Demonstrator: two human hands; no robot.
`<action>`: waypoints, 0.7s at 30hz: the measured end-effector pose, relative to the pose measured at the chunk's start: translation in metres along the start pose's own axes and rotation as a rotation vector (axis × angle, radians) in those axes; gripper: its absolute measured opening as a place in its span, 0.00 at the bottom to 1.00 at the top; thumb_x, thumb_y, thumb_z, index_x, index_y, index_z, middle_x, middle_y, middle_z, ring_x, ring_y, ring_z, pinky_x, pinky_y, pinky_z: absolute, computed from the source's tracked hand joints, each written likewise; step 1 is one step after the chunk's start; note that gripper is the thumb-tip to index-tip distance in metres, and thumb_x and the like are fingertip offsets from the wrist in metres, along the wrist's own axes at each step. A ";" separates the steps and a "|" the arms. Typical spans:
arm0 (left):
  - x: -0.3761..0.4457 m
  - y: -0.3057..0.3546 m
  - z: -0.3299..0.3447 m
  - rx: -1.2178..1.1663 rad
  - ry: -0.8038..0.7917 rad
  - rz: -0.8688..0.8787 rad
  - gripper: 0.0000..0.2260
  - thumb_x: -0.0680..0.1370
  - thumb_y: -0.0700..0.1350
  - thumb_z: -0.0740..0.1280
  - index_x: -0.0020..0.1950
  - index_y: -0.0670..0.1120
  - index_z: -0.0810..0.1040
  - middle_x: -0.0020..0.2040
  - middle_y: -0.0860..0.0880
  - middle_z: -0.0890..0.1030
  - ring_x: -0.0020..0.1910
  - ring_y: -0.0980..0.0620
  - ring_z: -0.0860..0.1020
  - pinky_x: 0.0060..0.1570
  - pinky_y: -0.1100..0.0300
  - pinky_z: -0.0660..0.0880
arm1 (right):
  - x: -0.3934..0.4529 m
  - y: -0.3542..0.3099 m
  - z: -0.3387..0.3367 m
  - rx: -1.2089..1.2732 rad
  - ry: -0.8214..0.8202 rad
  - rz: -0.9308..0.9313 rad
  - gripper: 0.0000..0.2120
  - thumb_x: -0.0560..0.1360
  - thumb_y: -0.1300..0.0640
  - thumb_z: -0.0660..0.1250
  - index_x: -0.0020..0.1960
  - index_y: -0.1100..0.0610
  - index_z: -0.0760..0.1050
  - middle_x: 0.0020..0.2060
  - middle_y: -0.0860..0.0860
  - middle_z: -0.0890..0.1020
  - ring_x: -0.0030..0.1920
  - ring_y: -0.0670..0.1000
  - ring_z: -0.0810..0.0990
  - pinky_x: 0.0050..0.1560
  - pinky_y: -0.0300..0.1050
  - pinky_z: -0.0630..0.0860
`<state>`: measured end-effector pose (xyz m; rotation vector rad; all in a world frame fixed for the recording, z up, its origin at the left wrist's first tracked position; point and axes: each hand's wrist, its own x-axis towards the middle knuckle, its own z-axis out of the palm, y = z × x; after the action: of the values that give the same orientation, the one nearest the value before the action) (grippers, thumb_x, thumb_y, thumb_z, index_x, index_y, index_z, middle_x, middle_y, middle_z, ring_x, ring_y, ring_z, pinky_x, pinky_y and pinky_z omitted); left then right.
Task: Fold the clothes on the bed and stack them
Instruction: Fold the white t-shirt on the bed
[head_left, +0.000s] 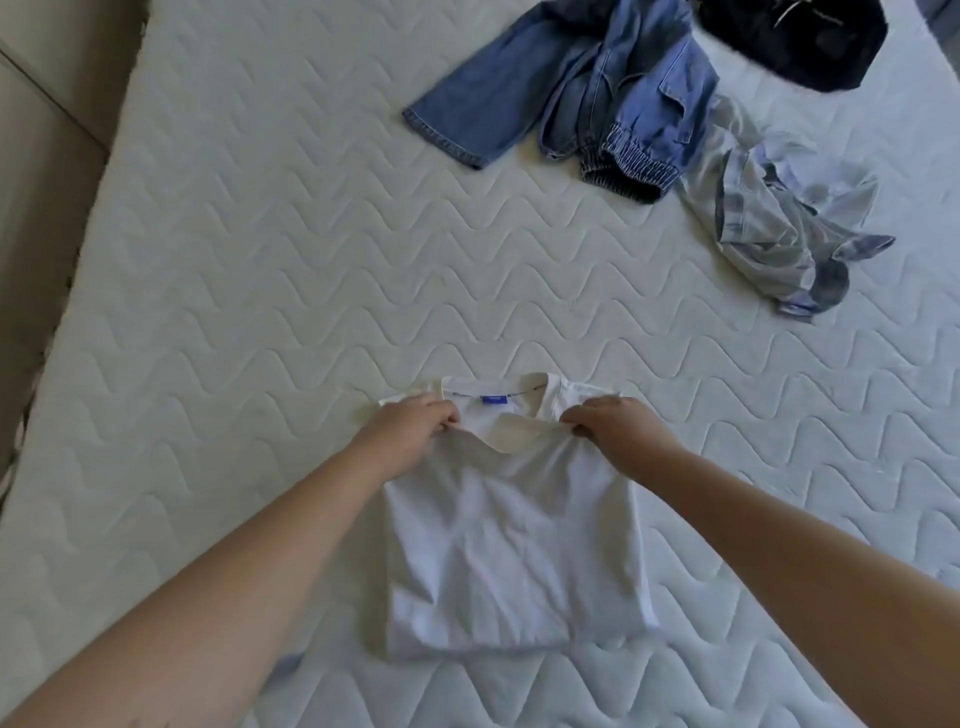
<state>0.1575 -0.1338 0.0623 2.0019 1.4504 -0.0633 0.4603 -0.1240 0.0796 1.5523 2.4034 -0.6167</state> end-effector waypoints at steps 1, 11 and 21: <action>0.014 -0.009 0.005 -0.016 0.013 -0.005 0.09 0.80 0.42 0.62 0.56 0.52 0.78 0.54 0.50 0.76 0.53 0.47 0.77 0.51 0.53 0.73 | 0.013 0.007 0.008 0.001 -0.004 0.003 0.14 0.81 0.52 0.59 0.63 0.46 0.78 0.53 0.50 0.82 0.55 0.55 0.79 0.55 0.46 0.72; 0.086 -0.059 0.030 -0.109 0.095 -0.027 0.08 0.80 0.39 0.64 0.56 0.45 0.81 0.53 0.45 0.79 0.52 0.46 0.78 0.47 0.64 0.65 | 0.090 0.042 0.042 0.024 0.058 0.075 0.13 0.81 0.53 0.60 0.62 0.49 0.78 0.54 0.51 0.83 0.54 0.57 0.79 0.54 0.45 0.69; 0.091 -0.082 0.018 -0.159 0.135 -0.204 0.12 0.74 0.51 0.73 0.54 0.50 0.77 0.42 0.55 0.77 0.45 0.50 0.77 0.49 0.55 0.73 | 0.104 0.051 0.050 0.099 0.073 0.171 0.22 0.75 0.44 0.69 0.65 0.51 0.73 0.60 0.52 0.76 0.61 0.57 0.74 0.60 0.51 0.67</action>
<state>0.1276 -0.0542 -0.0274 1.7546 1.6865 0.0990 0.4609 -0.0438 -0.0172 1.8273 2.2896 -0.6632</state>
